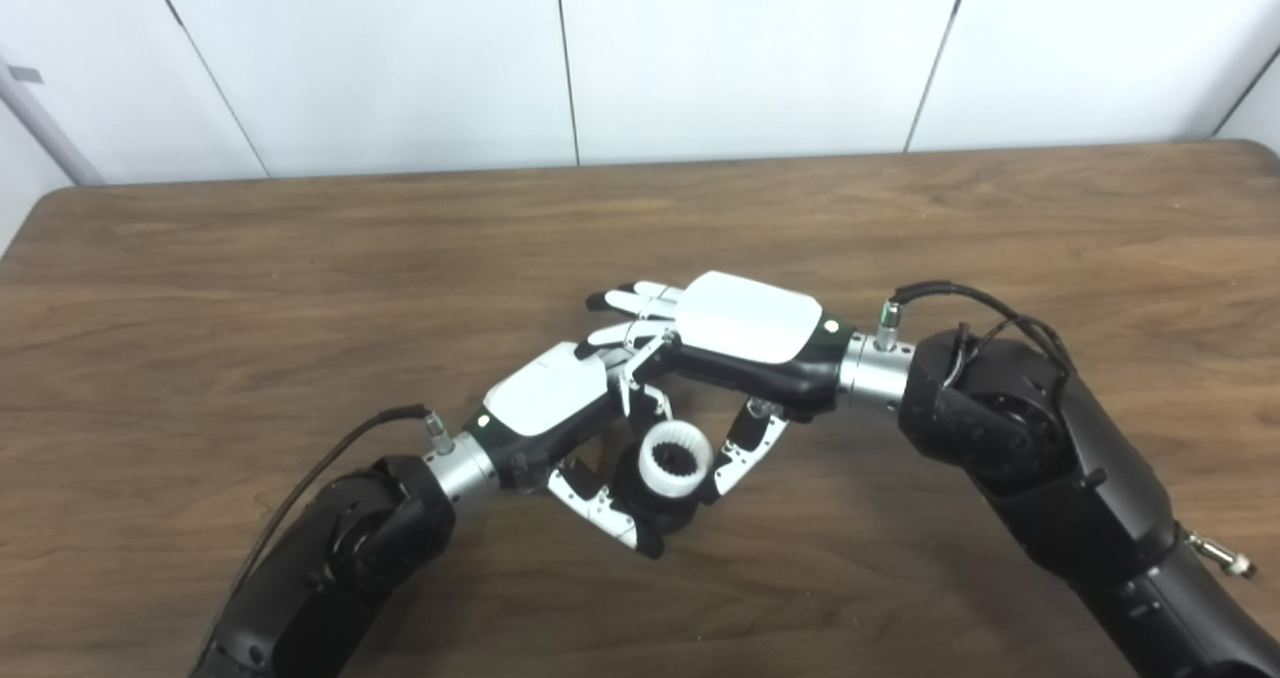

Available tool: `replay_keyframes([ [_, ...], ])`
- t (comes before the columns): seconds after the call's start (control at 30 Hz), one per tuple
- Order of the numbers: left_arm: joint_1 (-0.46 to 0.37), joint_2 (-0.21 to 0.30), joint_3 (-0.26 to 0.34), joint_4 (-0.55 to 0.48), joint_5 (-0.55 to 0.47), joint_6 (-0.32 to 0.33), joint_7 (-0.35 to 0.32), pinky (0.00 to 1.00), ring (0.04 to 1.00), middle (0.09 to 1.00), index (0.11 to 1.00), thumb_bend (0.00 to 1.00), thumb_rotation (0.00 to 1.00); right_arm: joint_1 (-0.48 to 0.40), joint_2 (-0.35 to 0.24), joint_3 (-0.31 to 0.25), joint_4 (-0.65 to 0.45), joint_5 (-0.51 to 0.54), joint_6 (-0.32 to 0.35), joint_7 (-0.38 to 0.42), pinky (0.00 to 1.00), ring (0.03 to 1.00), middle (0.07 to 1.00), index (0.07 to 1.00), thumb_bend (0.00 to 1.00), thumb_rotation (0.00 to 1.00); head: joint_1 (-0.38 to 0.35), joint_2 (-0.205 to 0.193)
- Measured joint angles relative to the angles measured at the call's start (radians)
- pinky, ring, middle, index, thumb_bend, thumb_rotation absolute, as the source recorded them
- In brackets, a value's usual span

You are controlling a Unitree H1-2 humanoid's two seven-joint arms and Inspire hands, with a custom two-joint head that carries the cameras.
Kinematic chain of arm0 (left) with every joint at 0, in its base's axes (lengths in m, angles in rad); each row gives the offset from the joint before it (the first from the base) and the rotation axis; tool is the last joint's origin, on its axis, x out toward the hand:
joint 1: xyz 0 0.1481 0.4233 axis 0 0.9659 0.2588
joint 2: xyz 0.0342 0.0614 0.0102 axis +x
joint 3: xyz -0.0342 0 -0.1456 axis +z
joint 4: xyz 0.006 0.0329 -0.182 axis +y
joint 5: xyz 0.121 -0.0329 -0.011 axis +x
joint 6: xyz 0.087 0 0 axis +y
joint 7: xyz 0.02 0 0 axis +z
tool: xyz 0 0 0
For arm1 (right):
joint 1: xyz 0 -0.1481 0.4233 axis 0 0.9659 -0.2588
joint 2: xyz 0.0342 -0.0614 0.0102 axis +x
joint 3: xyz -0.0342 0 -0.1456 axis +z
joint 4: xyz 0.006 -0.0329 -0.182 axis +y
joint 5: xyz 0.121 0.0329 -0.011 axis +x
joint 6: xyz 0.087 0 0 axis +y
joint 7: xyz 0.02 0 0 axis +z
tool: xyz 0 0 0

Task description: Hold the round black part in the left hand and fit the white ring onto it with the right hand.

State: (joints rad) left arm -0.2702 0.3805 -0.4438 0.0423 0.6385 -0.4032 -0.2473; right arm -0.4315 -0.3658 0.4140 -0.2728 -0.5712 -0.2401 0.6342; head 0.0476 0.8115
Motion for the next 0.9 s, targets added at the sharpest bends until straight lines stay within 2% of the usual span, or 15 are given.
replay_keyframes([
  [0.5,0.001,-0.001,0.002,-0.001,0.0,-0.007,0.002,1.0,1.0,0.931,0.48,0.52,0.06,-0.002,0.004,0.003,0.062,-0.03,-0.033,-0.046,1.0,1.0,0.892,0.48,0.53,0.14,0.009,0.003],
  [0.9,0.001,-0.001,0.002,-0.001,-0.003,-0.002,-0.007,1.0,1.0,0.94,0.481,0.52,0.06,0.0,0.016,0.006,0.066,-0.031,-0.039,-0.052,1.0,1.0,0.888,0.48,0.53,0.14,0.018,0.008],
])
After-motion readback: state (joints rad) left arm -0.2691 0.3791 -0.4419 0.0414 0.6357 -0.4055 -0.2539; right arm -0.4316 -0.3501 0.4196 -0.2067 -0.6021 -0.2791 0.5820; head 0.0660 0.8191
